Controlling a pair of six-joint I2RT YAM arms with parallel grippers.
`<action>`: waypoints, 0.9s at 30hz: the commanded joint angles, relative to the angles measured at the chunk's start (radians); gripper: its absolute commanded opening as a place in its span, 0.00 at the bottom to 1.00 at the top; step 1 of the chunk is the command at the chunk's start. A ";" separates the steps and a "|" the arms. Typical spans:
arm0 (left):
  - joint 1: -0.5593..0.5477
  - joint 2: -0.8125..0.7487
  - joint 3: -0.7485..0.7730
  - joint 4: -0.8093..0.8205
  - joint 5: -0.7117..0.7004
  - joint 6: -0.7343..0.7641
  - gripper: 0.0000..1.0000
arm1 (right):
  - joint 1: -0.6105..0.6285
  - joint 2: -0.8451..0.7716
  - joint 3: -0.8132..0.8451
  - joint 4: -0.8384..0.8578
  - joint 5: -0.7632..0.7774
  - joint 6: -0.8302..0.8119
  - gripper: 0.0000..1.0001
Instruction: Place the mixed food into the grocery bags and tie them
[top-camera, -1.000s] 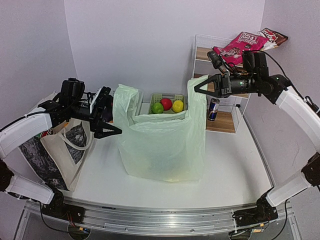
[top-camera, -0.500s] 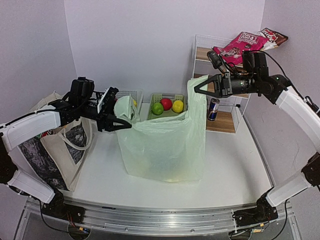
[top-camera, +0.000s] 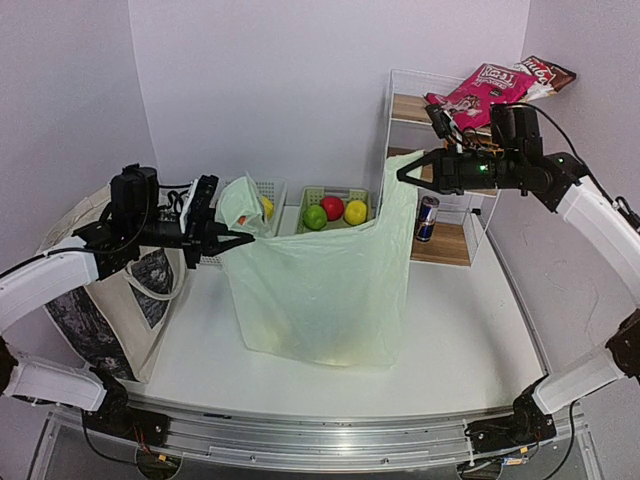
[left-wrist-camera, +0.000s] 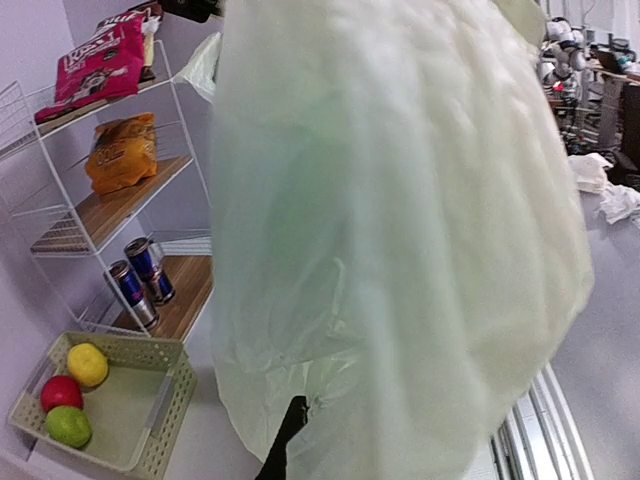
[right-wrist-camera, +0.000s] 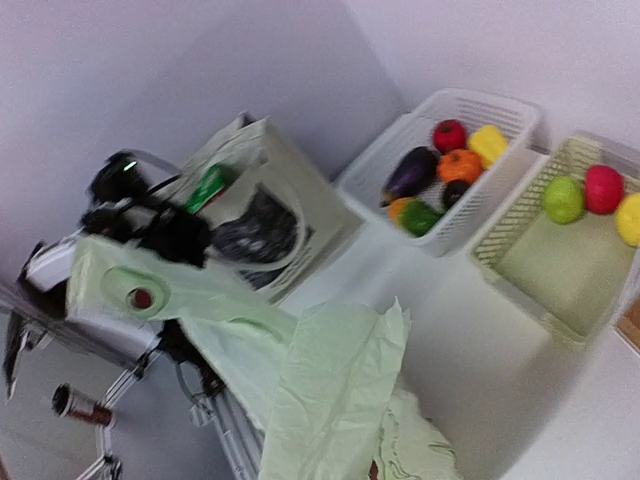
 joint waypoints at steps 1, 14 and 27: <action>-0.058 -0.126 -0.118 0.156 -0.258 -0.058 0.00 | -0.006 -0.016 -0.022 0.020 0.428 0.179 0.00; -0.125 -0.114 -0.157 0.233 -0.380 -0.144 0.00 | -0.003 -0.026 0.048 -0.010 0.412 0.136 0.82; -0.143 -0.118 -0.173 0.247 -0.403 -0.178 0.00 | 0.466 0.210 0.567 -0.258 0.647 -0.117 0.88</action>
